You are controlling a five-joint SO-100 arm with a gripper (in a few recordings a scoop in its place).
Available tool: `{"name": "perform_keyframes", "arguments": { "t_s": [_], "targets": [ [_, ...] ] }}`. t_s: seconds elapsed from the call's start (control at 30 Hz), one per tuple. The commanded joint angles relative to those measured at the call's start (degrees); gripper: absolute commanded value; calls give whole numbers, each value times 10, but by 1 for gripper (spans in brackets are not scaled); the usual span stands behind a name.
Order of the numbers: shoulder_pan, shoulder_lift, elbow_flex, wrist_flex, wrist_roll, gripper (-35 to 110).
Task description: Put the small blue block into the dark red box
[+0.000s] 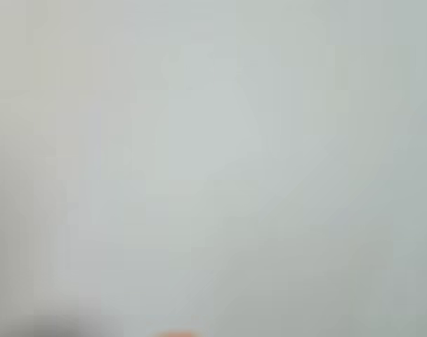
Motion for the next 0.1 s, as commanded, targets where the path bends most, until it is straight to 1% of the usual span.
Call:
{"name": "perform_keyframes", "arguments": {
  "t_s": [0.0,0.07],
  "targets": [
    [-8,3,10,-2,-4,0],
    [-5,3,13,-3,-4,0]
  ]
}}
